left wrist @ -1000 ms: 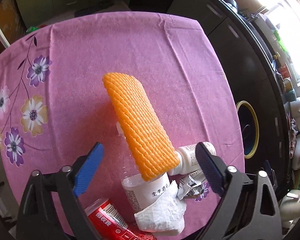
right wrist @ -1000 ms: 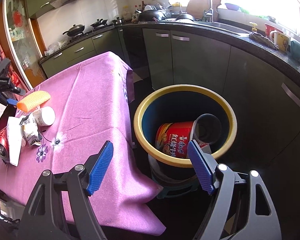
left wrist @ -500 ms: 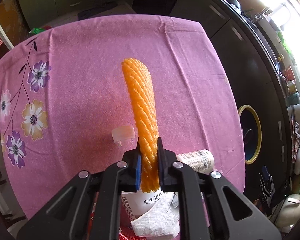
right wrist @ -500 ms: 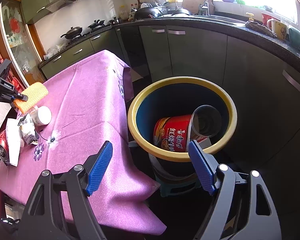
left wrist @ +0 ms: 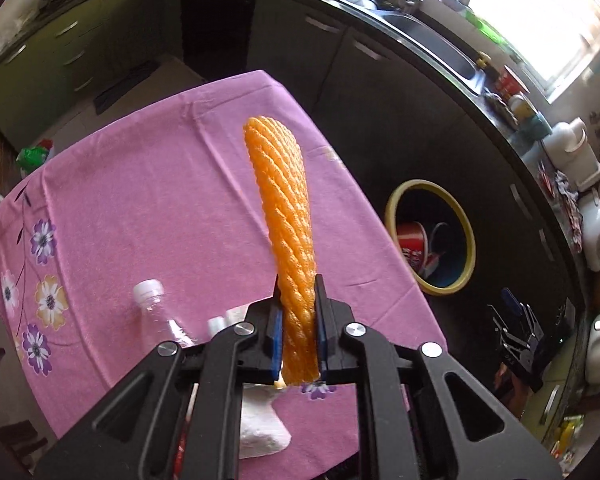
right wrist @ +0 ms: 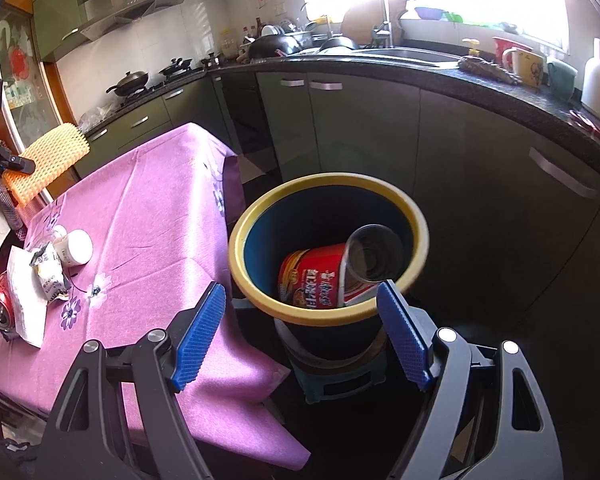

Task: Collect trash
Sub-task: 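Carry the orange sleeve over the bin with the left gripper and release, then move the right gripper back over the table toward the white pill bottle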

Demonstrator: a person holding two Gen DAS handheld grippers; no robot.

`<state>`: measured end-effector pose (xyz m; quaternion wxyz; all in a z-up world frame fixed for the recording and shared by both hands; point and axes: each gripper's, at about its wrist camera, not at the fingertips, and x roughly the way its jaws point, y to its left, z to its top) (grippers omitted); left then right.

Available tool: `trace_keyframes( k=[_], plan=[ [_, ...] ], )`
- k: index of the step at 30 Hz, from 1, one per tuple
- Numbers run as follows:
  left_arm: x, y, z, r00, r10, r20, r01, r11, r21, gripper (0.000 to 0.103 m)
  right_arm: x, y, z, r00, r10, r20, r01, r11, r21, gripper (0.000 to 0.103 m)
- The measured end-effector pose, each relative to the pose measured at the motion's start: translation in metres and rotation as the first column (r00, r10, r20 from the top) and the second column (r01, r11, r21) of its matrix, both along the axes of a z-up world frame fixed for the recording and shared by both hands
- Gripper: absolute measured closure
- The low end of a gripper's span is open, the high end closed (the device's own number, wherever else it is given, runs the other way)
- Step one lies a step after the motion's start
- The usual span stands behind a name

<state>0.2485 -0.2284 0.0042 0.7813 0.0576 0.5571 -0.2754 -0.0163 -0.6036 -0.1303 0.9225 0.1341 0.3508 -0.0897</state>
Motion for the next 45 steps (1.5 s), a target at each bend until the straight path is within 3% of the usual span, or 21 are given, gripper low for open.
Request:
trace_keyframes(
  k=[4,10,17,18,19,21,23,30,35,38,42,45],
  plan=[
    [-0.018,-0.073,-0.005,0.991,-0.132,-0.016,0.131,0.991,-0.005,0.091,-0.019,-0.014,0.003,0.999,-0.045,0.016,0.046,0.999,-0.011,0.025],
    [-0.041,-0.184,-0.04,0.954,-0.294,-0.062,0.295,0.955,0.013,0.091,-0.051,-0.045,-0.004,0.992,-0.122,0.027,0.121,0.993,0.014,0.025],
    [-0.048,-0.283,-0.088,0.926,-0.368,-0.08,0.374,0.925,0.067,0.088,-0.078,-0.078,-0.021,0.982,-0.189,0.013,0.188,0.981,0.056,0.025],
    [-0.046,-0.291,-0.093,0.926,-0.369,-0.079,0.374,0.925,0.07,0.081,-0.081,-0.081,-0.023,0.981,-0.195,0.013,0.194,0.979,0.062,0.025],
    [-0.044,-0.3,-0.099,0.926,-0.37,-0.078,0.375,0.924,0.075,0.063,-0.083,-0.084,-0.025,0.98,-0.2,0.012,0.198,0.978,0.067,0.025],
    [-0.039,-0.308,-0.103,0.935,-0.35,-0.057,0.354,0.931,0.089,0.037,-0.085,-0.088,-0.028,0.979,-0.206,0.014,0.204,0.976,0.077,0.025],
    [-0.037,-0.307,-0.099,0.936,-0.35,-0.036,0.352,0.933,0.076,0.037,-0.086,-0.087,-0.03,0.979,-0.204,0.013,0.203,0.976,0.08,0.024],
    [-0.043,-0.248,-0.04,0.934,-0.351,0.074,0.355,0.934,-0.048,0.037,-0.075,-0.076,-0.028,0.987,-0.159,0.011,0.158,0.985,0.07,0.024],
    [-0.069,-0.155,0.019,0.915,-0.296,0.275,0.34,0.931,-0.132,0.036,-0.055,-0.046,-0.015,0.999,-0.03,0.031,0.029,0.999,0.036,0.024],
    [-0.087,-0.091,0.043,0.902,-0.211,0.377,0.293,0.94,-0.174,0.027,-0.038,-0.02,-0.003,0.996,0.081,0.045,-0.081,0.997,0.001,0.025],
    [-0.104,0.007,0.062,0.898,-0.058,0.436,0.177,0.955,-0.237,0.021,-0.01,0.02,0.013,0.962,0.265,0.061,-0.262,0.964,-0.045,0.025],
    [-0.121,0.071,0.061,0.886,0.051,0.462,0.079,0.963,-0.258,0.02,0.016,0.059,0.025,0.903,0.424,0.07,-0.417,0.904,-0.093,0.025]
  ],
)
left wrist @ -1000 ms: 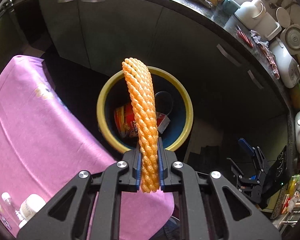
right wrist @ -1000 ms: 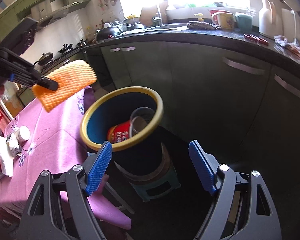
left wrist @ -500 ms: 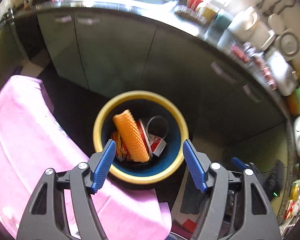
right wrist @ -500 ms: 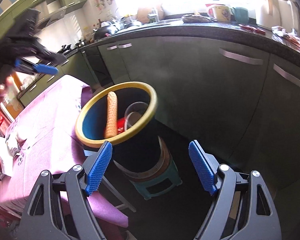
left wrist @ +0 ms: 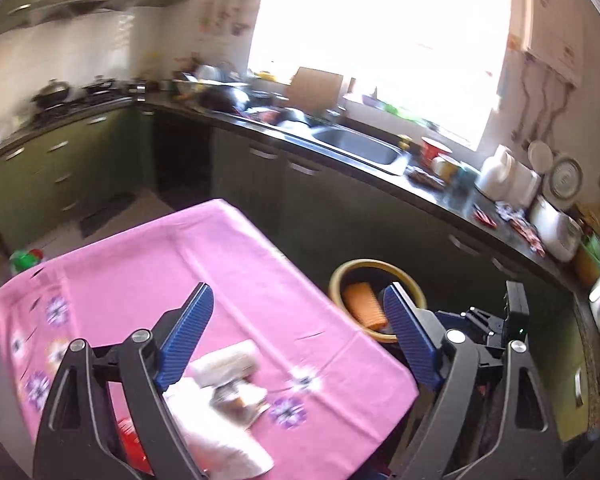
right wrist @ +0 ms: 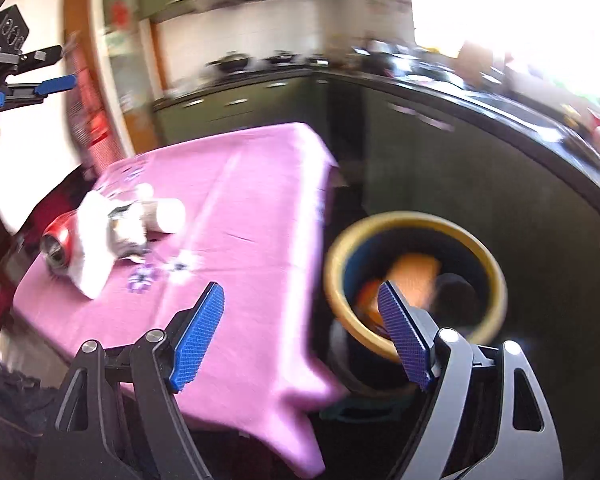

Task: Collect trash
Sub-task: 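Move the right gripper back over the table toward the white pill bottle, then close the right gripper around the white pill bottle and lift it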

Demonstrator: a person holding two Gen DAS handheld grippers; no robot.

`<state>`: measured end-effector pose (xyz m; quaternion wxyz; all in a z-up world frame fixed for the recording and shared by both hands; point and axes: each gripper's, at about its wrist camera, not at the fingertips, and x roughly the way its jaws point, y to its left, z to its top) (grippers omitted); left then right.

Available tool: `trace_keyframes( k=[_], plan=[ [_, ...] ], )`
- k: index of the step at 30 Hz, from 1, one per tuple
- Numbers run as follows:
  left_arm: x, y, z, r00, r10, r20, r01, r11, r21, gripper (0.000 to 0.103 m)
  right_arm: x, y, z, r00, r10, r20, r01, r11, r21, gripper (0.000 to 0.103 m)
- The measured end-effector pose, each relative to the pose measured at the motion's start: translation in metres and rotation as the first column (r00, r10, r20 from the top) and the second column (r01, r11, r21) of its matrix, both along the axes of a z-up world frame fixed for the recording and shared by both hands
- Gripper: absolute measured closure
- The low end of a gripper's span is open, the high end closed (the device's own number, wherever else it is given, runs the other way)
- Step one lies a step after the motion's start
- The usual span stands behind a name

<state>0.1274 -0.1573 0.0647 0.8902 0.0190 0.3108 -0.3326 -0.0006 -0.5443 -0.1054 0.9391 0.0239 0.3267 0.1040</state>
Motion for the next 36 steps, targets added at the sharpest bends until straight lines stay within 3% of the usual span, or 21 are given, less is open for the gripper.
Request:
trace_keyframes(
  k=[4,7,12,18,25,29,36],
  plan=[
    [-0.021,0.076,-0.009,0.993,0.109,0.039,-0.108,0.994,-0.031,0.019,0.041,0.053,0.012,0.974,0.228,0.014,-0.227,0.973,-0.043,0.025],
    [-0.036,0.12,-0.02,0.983,0.173,0.061,-0.17,0.984,-0.049,0.016,0.075,0.094,0.014,0.931,0.365,-0.003,-0.363,0.926,-0.102,0.025],
    [-0.059,0.162,-0.036,0.96,0.268,0.078,-0.262,0.962,-0.078,0.015,0.123,0.146,0.004,0.811,0.583,-0.058,-0.58,0.785,-0.219,0.025],
    [-0.065,0.19,-0.053,0.943,0.333,0.021,-0.327,0.936,-0.128,0.014,0.169,0.183,-0.014,0.714,0.678,-0.174,-0.696,0.663,-0.275,0.03],
    [-0.053,0.198,-0.07,0.936,0.35,-0.044,-0.353,0.924,-0.147,0.014,0.197,0.223,-0.034,0.627,0.727,-0.279,-0.777,0.556,-0.297,0.036],
    [-0.046,0.196,-0.077,0.937,0.344,-0.064,-0.349,0.928,-0.132,0.014,0.209,0.233,-0.045,0.595,0.738,-0.319,-0.803,0.526,-0.281,0.044],
    [-0.041,0.191,-0.085,0.94,0.33,-0.088,-0.339,0.932,-0.126,0.014,0.226,0.248,-0.053,0.569,0.753,-0.33,-0.822,0.513,-0.247,0.048]
  ],
)
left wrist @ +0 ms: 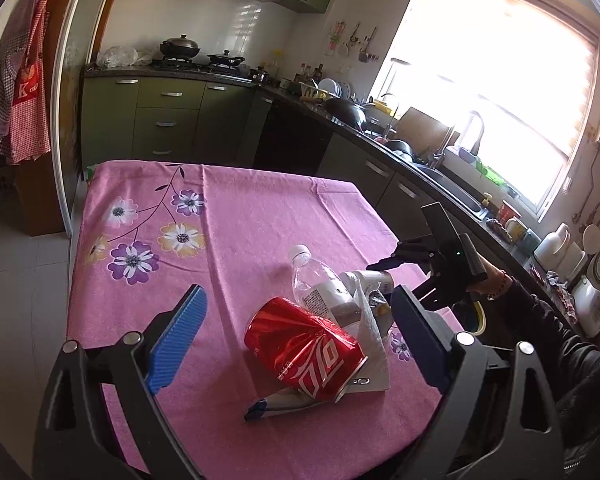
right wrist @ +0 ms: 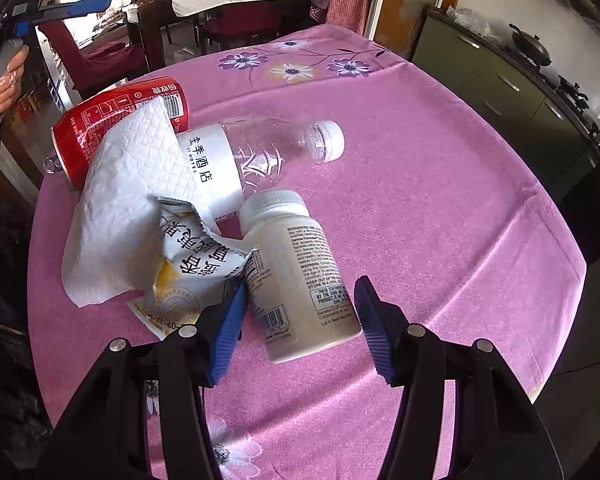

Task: Collect trash
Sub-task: 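Close the right gripper around the white pill bottle and lift it, then carry the pill bottle over the bin with the right gripper and release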

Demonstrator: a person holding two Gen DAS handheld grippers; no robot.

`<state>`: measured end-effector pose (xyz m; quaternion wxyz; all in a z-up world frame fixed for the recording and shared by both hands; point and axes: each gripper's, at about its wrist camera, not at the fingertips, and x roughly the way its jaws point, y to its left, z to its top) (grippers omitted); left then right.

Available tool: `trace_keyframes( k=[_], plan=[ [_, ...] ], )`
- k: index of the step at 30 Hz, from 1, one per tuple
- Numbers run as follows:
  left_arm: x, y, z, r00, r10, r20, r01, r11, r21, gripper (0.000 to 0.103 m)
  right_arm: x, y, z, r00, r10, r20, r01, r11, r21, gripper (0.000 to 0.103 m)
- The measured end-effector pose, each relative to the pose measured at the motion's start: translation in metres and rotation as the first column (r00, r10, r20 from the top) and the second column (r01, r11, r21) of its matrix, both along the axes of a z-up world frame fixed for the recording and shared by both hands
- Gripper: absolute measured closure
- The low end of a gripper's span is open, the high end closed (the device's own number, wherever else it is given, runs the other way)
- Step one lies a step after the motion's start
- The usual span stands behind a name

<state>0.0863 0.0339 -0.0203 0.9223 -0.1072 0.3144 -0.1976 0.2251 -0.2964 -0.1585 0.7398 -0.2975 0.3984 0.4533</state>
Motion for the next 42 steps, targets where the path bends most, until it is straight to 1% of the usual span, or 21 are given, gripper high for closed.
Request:
trace_keyframes(
  k=[4,7,10,13,16,20,24,28,32,35,40,42],
  plan=[
    [0.002,-0.001,-0.004,1.0,-0.006,-0.013,0.006,1.0,0.0,0.014,0.002,0.007,-0.002,1.0,0.002,-0.015,-0.002,1.0,0.01,0.051],
    [0.003,-0.001,-0.005,1.0,-0.008,-0.019,0.008,1.0,0.0,0.014,0.004,0.006,-0.001,0.999,-0.019,-0.03,0.019,0.999,0.028,0.052],
    [0.003,0.0,-0.006,1.0,-0.012,-0.021,0.012,1.0,0.0,0.014,0.006,-0.002,-0.001,0.997,-0.06,-0.039,0.061,0.998,0.035,0.052],
    [0.002,0.0,-0.006,1.0,-0.013,-0.021,0.013,1.0,-0.003,0.014,0.008,-0.015,0.0,0.992,-0.12,-0.03,0.121,0.992,0.027,0.052],
    [0.001,-0.001,-0.005,1.0,-0.018,-0.022,0.018,1.0,-0.004,0.014,0.007,-0.029,0.002,0.984,-0.172,-0.041,0.174,0.984,0.042,0.052],
    [-0.001,-0.006,-0.004,0.999,-0.04,-0.025,0.04,0.999,-0.003,0.014,-0.003,-0.052,0.008,0.965,-0.26,-0.028,0.261,0.963,0.064,0.054],
    [-0.005,-0.015,0.001,0.998,-0.067,-0.013,0.068,0.998,0.019,0.014,-0.022,-0.082,0.023,0.934,-0.358,-0.008,0.357,0.929,0.098,0.056],
    [-0.007,-0.022,0.005,0.996,-0.092,-0.008,0.092,0.995,0.03,0.014,-0.053,-0.12,0.04,0.887,-0.461,0.018,0.454,0.88,0.14,0.056],
    [-0.009,-0.027,0.007,0.993,-0.118,-0.012,0.118,0.993,0.027,0.014,-0.087,-0.163,0.056,0.824,-0.565,0.036,0.551,0.815,0.18,0.056],
    [-0.013,-0.034,0.01,0.99,-0.143,-0.008,0.143,0.989,0.036,0.014,-0.113,-0.197,0.062,0.76,-0.649,0.046,0.631,0.752,0.192,0.056],
    [-0.022,-0.053,0.02,0.978,-0.209,0.021,0.207,0.976,0.072,0.014,-0.144,-0.259,0.051,0.617,-0.786,0.028,0.77,0.611,0.183,0.056],
    [-0.025,-0.064,0.025,0.97,-0.242,0.028,0.238,0.967,0.091,0.013,-0.148,-0.277,0.042,0.569,-0.822,0.014,0.809,0.563,0.169,0.056]
  ],
)
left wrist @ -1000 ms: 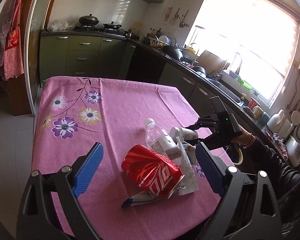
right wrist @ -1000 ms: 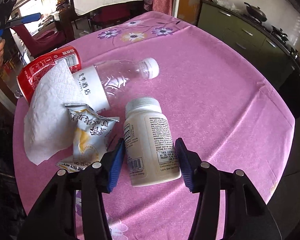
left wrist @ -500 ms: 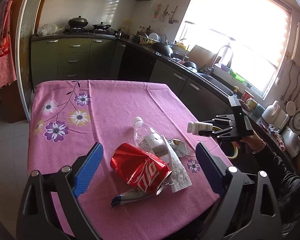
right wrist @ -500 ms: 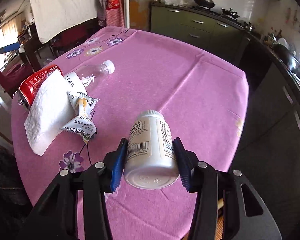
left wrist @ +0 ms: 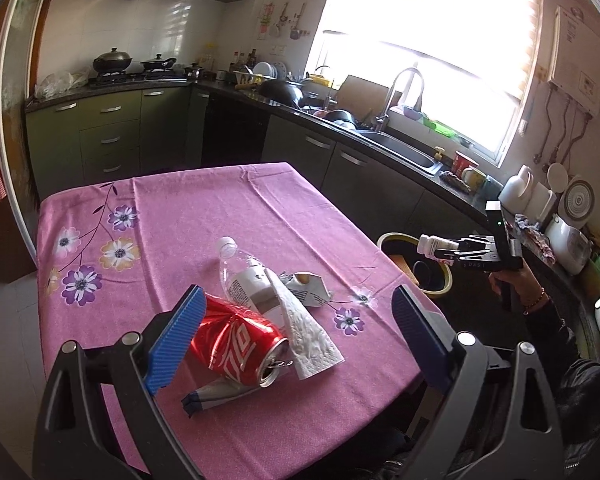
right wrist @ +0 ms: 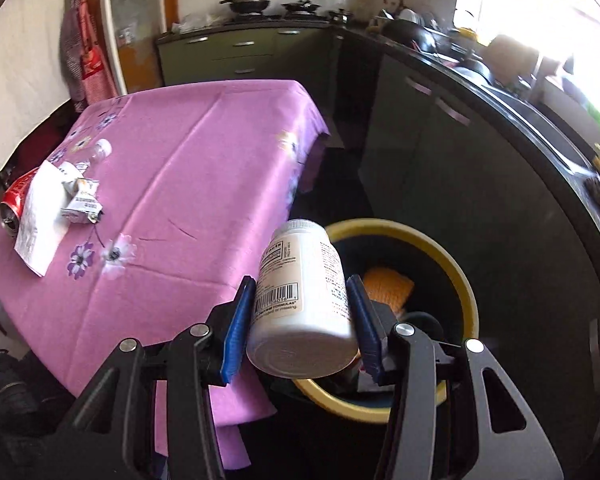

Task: Collect trash
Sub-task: 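Carry the pill bottle over the bin with the right gripper and release, then reach the left gripper to the crumpled snack wrapper and grasp it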

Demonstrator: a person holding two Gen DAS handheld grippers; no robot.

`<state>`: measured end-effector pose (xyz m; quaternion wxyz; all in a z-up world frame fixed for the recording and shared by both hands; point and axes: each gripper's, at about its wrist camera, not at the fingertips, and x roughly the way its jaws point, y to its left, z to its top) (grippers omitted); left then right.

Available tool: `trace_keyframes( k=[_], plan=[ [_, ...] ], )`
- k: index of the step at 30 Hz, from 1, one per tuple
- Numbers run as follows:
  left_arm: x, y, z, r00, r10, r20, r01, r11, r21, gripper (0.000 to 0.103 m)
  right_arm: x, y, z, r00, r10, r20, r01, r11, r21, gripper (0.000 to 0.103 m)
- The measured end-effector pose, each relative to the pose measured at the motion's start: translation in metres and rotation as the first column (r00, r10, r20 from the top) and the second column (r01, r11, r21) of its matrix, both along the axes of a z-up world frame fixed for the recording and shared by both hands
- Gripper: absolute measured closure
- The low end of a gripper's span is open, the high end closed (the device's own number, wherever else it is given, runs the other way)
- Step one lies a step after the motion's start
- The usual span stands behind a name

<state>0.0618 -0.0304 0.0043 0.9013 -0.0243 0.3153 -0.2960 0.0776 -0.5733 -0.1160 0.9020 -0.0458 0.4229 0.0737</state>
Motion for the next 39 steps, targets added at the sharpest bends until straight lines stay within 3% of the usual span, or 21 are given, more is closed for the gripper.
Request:
trace_keyframes(
  k=[9,15,18,19,32,36,39],
  plan=[
    [0.002,-0.049,0.005,0.992,-0.13,0.002,0.129,0.989,0.074,0.013,0.014,-0.07,-0.043,0.963,-0.259,-0.076,0.259,0.966,-0.021,0.056],
    [0.016,-0.083,-0.003,0.977,-0.209,-0.047,0.213,0.97,0.117,0.013,0.023,-0.085,-0.06,0.943,-0.31,-0.117,0.311,0.95,-0.013,0.056],
    [0.024,-0.1,-0.01,0.966,-0.245,-0.077,0.254,0.958,0.132,0.013,0.023,-0.087,-0.059,0.932,-0.35,-0.095,0.35,0.936,-0.023,0.038],
    [0.027,-0.106,-0.013,0.964,-0.253,-0.086,0.263,0.955,0.136,0.013,0.021,-0.088,-0.056,0.931,-0.356,-0.084,0.356,0.934,-0.022,0.038],
    [0.078,-0.158,-0.035,0.915,-0.326,-0.239,0.368,0.915,0.162,0.013,-0.014,-0.053,-0.01,0.958,-0.283,0.041,0.281,0.958,0.056,0.038],
    [0.106,-0.169,-0.049,0.892,-0.293,-0.343,0.375,0.905,0.203,0.013,-0.022,-0.035,-0.001,0.97,-0.234,0.069,0.229,0.971,0.075,0.037],
    [0.126,-0.176,-0.063,0.86,-0.279,-0.427,0.4,0.888,0.225,0.013,-0.027,-0.024,0.002,0.977,-0.201,0.077,0.194,0.977,0.087,0.036]
  ],
)
